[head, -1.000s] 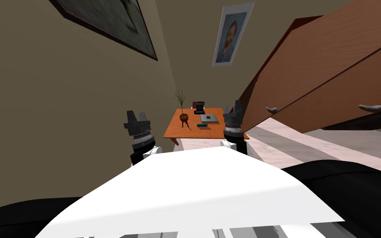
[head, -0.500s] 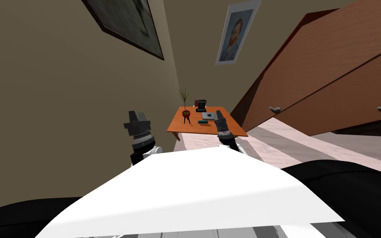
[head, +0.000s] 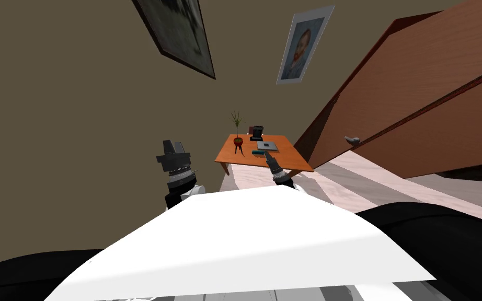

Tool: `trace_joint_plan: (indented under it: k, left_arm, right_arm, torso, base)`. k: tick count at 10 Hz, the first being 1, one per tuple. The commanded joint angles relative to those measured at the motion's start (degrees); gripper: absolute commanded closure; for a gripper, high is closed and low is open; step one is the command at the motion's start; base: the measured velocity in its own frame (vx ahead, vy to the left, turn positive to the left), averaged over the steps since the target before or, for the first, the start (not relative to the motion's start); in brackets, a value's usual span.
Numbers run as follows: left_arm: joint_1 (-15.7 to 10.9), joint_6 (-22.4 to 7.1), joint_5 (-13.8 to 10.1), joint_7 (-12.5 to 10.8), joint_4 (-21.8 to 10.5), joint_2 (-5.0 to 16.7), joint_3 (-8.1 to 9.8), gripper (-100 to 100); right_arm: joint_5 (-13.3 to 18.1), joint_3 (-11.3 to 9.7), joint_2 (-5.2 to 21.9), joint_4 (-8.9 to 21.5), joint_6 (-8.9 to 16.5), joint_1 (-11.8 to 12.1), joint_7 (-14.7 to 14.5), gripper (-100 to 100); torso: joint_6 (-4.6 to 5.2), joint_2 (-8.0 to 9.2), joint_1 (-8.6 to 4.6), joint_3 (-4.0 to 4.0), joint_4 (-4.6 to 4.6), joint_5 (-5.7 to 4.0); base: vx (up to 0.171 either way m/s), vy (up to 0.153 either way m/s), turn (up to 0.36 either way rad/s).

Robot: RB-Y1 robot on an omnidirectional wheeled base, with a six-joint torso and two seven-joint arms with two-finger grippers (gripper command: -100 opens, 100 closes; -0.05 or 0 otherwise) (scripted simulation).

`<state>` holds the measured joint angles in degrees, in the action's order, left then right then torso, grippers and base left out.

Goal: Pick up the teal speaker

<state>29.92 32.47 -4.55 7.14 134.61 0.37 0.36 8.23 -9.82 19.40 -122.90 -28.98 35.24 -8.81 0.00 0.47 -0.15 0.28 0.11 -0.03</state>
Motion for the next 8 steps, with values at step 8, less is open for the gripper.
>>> trace_joint_plan:
  k: [8]
  left_arm:
    - [0.0, 0.0, 0.0, 0.0, 0.0, 0.0, 0.00, 0]
  right_arm:
    - [5.6, -9.8, 10.8, 11.9, 1.4, 2.4, -2.4, -100]
  torso:
    - [0.00, -0.21, -0.06, -0.12, -0.04, -0.01]
  base:
    - [-0.086, -0.017, 0.134]
